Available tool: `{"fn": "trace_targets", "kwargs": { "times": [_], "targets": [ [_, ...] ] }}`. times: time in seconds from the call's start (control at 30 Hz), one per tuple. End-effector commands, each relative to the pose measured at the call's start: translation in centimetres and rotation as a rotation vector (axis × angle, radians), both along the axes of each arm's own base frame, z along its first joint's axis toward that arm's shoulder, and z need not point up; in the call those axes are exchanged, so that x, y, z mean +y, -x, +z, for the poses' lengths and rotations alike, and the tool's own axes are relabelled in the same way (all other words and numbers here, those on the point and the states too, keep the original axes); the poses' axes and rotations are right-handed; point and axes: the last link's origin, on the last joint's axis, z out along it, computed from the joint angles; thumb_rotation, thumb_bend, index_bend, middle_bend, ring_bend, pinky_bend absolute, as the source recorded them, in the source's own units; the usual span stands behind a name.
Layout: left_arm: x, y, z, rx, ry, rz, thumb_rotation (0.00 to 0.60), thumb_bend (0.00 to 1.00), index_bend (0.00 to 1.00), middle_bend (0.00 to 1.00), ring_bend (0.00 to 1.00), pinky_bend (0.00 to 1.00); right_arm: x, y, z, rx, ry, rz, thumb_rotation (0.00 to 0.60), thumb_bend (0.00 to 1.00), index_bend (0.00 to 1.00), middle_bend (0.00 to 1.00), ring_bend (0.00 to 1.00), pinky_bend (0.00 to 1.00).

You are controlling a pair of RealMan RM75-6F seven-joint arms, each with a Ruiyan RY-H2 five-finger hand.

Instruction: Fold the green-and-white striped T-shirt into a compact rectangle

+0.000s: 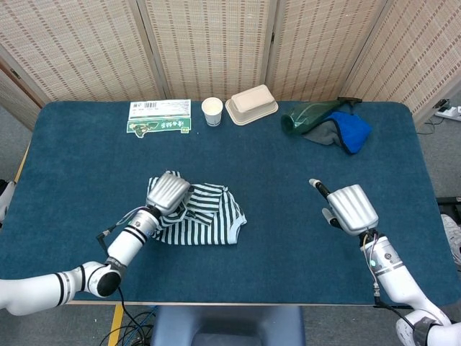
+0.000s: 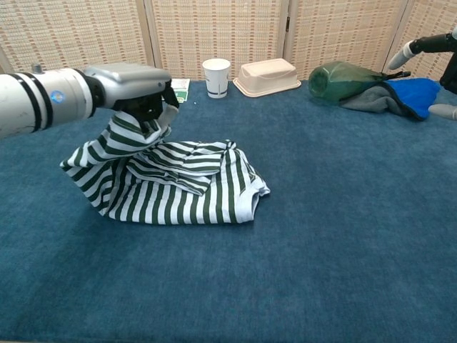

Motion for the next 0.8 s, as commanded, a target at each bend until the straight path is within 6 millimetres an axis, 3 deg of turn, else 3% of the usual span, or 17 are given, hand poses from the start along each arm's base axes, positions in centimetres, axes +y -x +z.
{"fn": "trace_targets", "kwargs": {
  "times": [0.03,0.3,0.8],
  "targets": [
    [-0.4,-2.5,-1.3,-0.018,-0.013,-0.011,0.6,0.62,0.7,0.92,0.84,0.85,0.0,0.0,0.1,0.0,0.002,0.0,0.6,0.37,0.16,0.89,1.0,1.0],
    [-1.1,-5.2,-3.4,0.007,-0.035,-0.033,0.6,0.62,0.69,0.92,0.84,0.85,0.0,0.2,0.2,0.002,0.003,-0.01,0.6,0.37,0.16,0.89,1.0,1.0],
    [-1.8,-7.0,-7.2,0.057,-0.03,-0.039,0.6,0.62,0.67,0.91,0.83,0.85,-0.1,0.9,0.2,0.005,0.0,-0.026,0.6,0.37,0.16,0.89,1.0,1.0]
  ]
}}
